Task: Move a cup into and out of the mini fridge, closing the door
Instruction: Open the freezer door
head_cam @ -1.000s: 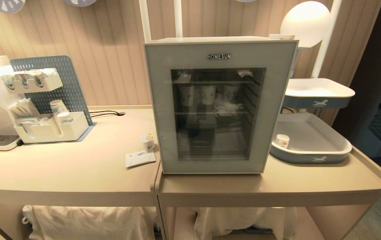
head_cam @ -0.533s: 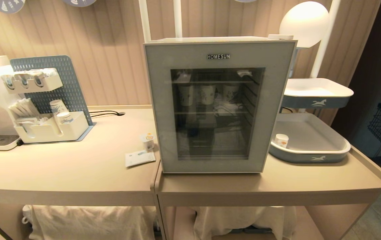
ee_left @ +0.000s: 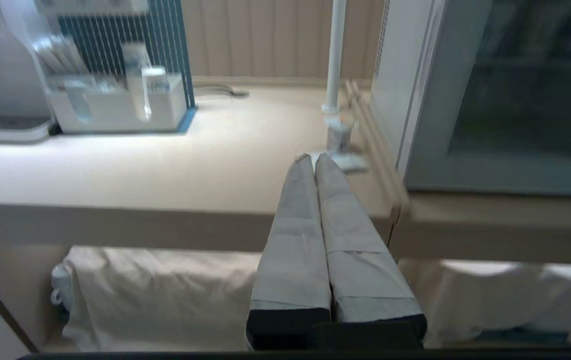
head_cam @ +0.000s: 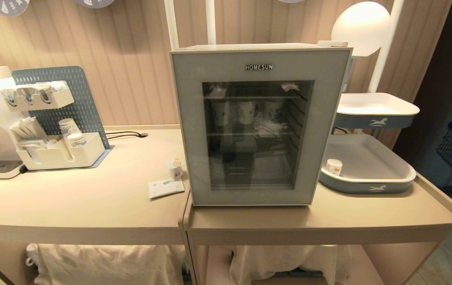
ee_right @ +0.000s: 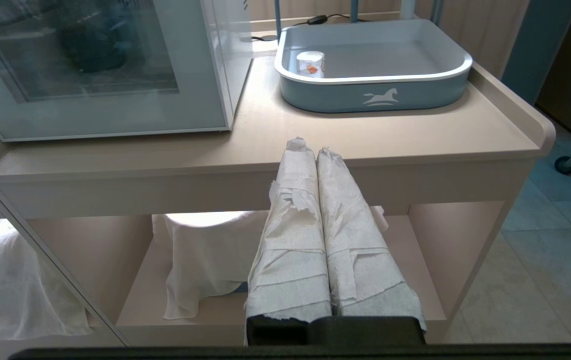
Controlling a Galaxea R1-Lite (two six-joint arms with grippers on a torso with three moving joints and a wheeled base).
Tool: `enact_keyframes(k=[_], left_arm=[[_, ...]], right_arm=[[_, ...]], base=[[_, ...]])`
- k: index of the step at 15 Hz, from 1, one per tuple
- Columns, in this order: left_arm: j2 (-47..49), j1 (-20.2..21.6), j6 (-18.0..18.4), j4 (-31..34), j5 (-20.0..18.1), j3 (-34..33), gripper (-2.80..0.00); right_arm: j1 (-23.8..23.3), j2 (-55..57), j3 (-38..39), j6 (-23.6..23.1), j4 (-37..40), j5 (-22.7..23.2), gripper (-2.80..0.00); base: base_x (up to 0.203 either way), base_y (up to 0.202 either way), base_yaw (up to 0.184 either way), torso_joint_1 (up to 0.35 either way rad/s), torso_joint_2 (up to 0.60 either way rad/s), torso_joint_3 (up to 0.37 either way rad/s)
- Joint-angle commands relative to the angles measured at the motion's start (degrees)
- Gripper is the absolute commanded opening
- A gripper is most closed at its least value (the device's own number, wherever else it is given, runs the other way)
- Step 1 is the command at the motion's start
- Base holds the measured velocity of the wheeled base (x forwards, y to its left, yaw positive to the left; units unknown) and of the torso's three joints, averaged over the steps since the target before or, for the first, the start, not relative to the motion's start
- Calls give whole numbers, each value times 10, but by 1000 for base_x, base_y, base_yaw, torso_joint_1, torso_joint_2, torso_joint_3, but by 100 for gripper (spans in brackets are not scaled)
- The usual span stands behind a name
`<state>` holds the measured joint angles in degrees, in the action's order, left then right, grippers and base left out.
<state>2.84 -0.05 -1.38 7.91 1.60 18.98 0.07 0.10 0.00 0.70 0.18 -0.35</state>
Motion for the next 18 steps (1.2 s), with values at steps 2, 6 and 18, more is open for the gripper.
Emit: enact_keyframes(k=[2, 6, 18], left_arm=[[173, -12, -31, 145, -5, 294, -280], [532, -36, -71, 154, -44, 438, -280], [1058, 61, -40, 31, -668, 710, 0]], right_arm=[[0, 1, 0, 0, 0, 0, -280], [0, 1, 0, 0, 0, 0, -280], [0, 1, 0, 0, 0, 0, -280]], base=[[0, 0, 0, 0, 0, 0], [0, 0, 0, 0, 0, 0], [0, 0, 0, 0, 0, 0]])
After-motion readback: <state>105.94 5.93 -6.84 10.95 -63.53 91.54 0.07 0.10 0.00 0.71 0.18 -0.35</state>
